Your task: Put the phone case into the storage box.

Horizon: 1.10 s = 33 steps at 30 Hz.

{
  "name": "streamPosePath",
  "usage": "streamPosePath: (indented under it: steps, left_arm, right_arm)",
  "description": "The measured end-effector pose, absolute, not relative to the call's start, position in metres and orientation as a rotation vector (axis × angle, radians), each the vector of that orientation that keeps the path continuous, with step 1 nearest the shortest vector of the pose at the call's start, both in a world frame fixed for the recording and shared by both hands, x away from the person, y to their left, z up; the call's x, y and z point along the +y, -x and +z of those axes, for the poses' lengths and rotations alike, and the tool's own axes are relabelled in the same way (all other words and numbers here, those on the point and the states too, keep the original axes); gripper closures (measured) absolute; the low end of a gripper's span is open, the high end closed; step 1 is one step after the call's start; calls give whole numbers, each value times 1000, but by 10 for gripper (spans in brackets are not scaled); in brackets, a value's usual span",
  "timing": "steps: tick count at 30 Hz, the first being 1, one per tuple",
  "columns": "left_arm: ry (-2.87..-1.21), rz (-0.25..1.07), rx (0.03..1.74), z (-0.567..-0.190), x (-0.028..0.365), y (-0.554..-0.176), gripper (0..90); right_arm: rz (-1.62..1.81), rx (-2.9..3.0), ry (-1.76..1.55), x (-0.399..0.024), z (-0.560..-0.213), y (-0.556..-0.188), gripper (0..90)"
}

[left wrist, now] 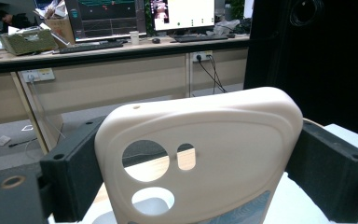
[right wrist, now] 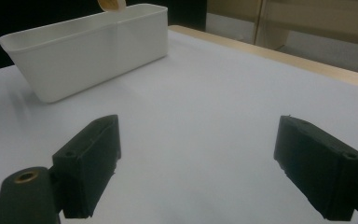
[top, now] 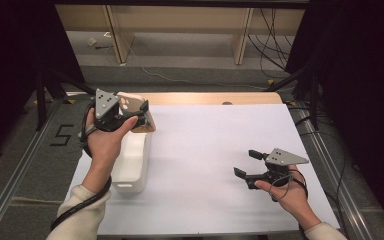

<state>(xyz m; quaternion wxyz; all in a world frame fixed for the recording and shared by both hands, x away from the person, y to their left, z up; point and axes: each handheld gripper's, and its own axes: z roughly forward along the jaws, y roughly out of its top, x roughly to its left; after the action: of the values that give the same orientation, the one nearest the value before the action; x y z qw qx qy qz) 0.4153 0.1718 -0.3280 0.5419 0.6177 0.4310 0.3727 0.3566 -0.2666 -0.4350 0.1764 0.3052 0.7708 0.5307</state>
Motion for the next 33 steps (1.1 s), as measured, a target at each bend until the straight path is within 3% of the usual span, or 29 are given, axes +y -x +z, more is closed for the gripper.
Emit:
streamPosePath:
  steps: [33]
  left_arm:
    - [-1462,902,1062,-332,183,-419,110]
  right_arm:
    - [1504,2183,-864,-267,-435,-357,158]
